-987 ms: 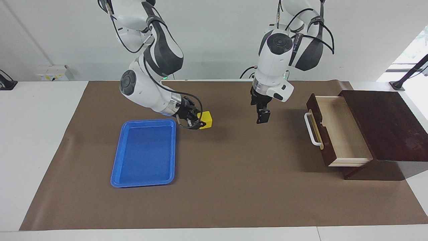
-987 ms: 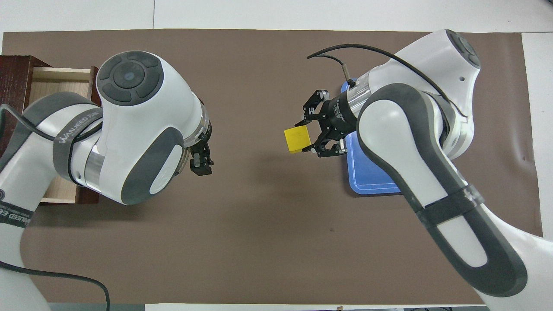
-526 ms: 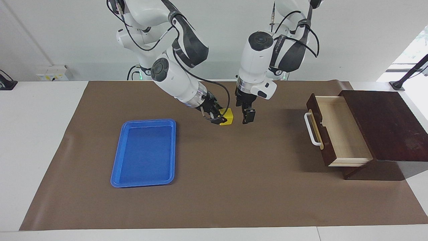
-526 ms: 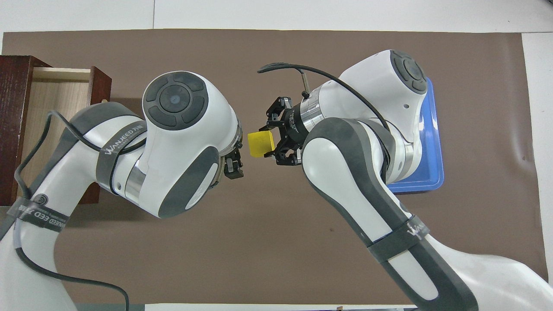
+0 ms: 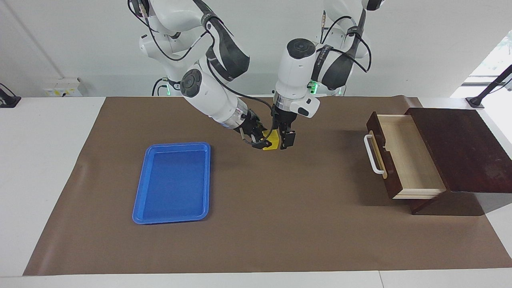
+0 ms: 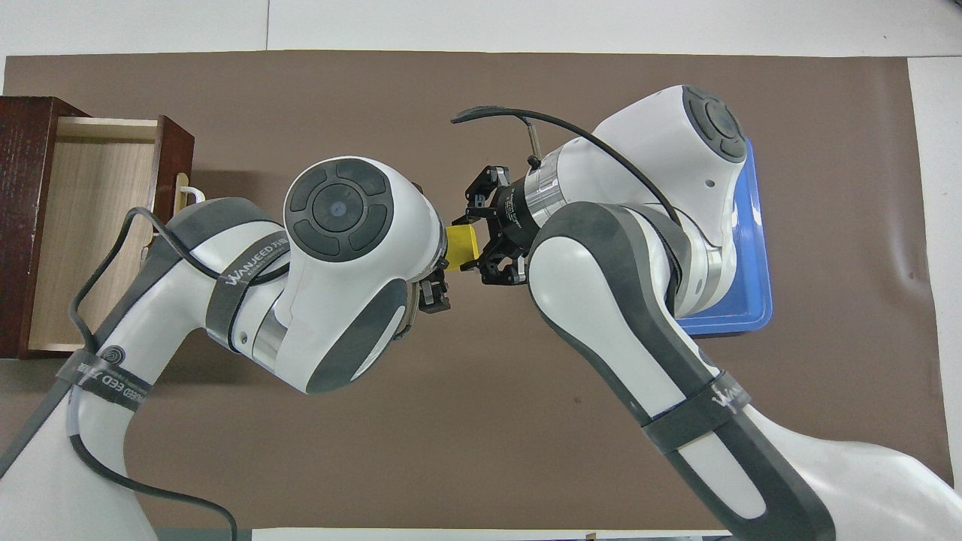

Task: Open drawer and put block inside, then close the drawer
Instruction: 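Pass the yellow block from the right gripper to the left gripper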

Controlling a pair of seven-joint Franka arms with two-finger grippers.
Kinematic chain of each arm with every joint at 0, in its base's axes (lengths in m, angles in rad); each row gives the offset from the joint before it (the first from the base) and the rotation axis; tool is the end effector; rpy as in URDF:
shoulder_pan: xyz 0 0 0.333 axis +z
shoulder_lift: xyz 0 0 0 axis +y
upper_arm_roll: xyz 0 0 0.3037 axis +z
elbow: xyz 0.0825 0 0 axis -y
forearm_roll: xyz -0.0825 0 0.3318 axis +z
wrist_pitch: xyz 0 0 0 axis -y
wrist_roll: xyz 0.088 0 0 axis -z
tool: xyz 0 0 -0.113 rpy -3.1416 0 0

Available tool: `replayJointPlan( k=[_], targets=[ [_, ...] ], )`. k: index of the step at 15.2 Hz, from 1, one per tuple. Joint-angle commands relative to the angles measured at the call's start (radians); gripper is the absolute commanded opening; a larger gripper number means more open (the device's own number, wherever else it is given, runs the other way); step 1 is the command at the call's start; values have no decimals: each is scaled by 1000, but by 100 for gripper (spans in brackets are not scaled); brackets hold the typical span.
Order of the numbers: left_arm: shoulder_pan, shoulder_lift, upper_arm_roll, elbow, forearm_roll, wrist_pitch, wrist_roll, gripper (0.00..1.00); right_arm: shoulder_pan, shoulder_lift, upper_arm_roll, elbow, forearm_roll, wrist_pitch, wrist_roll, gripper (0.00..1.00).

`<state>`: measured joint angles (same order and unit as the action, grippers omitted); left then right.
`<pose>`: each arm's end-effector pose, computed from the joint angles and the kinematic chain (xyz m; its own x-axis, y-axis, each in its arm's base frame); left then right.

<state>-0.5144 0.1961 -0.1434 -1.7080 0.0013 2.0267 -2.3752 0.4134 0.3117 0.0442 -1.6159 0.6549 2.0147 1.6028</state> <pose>0.4637 -0.3509 0.4839 -0.1455 0.9834 -0.1079 0.9859 0.1532 0.0670 0.5345 0.3034 0.4664 0.1230 -0.8044 -0.5812 -0.9863 -0.1640 0.0181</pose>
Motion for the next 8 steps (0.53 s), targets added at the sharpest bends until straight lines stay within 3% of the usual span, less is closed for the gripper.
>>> replayJointPlan(
  k=[1, 4, 5, 6, 7, 8],
  targets=[
    [-26, -6, 15, -16, -6, 30, -15, 100, -8, 10, 3, 24, 29, -8, 14, 0],
    [-36, -6, 15, -18, -6, 30, -19, 96, -13, 10, 3, 25, 29, -13, 12, 0],
    [-38, -6, 15, -18, -6, 30, -21, 51, -16, 12, 3, 36, 28, -13, 14, 0],
    [-38, -6, 15, -18, -6, 32, -16, 20, -19, 12, 3, 39, 28, -16, 12, 0],
    [-38, -4, 15, -15, -6, 32, -15, 1, -19, 12, 3, 40, 28, -19, 14, 0],
    [-38, -4, 15, -15, -6, 40, -12, 0, -19, 12, 3, 41, 28, -22, 14, 0]
  ],
)
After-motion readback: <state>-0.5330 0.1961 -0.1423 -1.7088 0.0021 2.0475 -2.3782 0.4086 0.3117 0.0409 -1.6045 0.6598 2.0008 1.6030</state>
